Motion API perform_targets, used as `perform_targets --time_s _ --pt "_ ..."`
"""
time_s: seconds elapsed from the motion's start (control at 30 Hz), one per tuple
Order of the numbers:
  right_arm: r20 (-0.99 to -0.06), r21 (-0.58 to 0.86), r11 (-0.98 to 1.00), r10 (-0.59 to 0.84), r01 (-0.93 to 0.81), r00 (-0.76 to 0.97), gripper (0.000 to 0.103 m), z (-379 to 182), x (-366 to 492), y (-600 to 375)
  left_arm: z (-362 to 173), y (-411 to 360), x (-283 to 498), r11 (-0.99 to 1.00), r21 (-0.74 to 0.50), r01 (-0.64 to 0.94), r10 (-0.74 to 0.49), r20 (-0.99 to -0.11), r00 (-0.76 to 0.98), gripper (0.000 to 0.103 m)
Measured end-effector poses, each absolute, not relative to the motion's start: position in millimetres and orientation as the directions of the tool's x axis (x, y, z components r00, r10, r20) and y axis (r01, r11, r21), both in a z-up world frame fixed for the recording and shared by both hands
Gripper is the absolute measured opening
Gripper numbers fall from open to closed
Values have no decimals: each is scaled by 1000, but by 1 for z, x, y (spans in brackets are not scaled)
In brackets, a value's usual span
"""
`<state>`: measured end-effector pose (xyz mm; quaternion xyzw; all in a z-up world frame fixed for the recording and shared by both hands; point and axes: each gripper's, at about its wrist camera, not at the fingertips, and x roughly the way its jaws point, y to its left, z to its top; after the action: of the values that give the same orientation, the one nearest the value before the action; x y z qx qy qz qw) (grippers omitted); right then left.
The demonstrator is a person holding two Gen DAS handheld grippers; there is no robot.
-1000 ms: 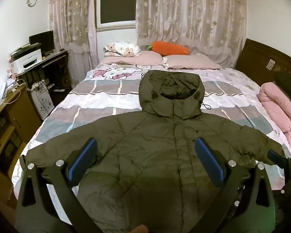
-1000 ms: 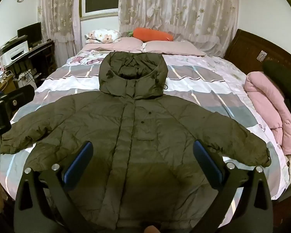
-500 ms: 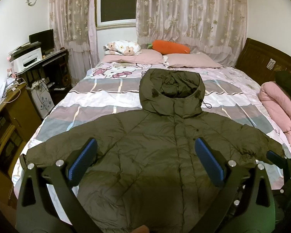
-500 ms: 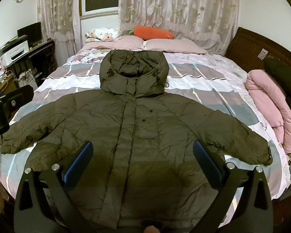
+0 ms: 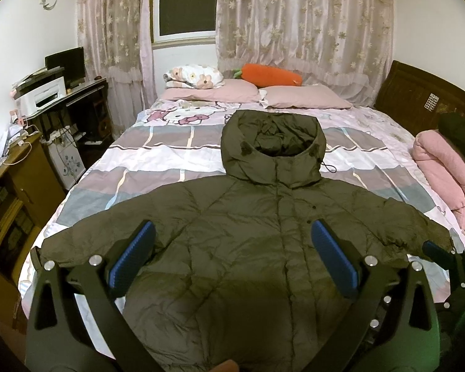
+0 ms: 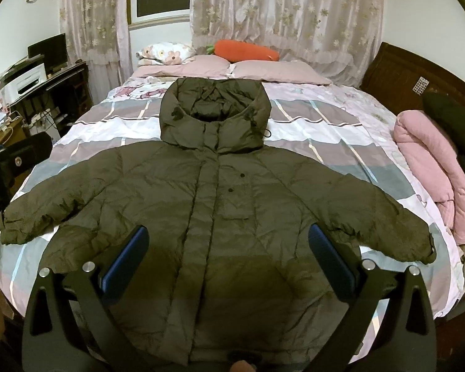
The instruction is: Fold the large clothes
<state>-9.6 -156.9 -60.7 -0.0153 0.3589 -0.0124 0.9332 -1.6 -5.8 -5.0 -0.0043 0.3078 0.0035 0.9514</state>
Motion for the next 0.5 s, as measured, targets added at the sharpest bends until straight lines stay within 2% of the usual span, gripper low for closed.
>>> perform_targets --time_s 0.5 --pt "-673 -36 999 -33 11 739 102 -61 -9 -156 -5 -5 0 1000 -8 -9 2 -590 808 101"
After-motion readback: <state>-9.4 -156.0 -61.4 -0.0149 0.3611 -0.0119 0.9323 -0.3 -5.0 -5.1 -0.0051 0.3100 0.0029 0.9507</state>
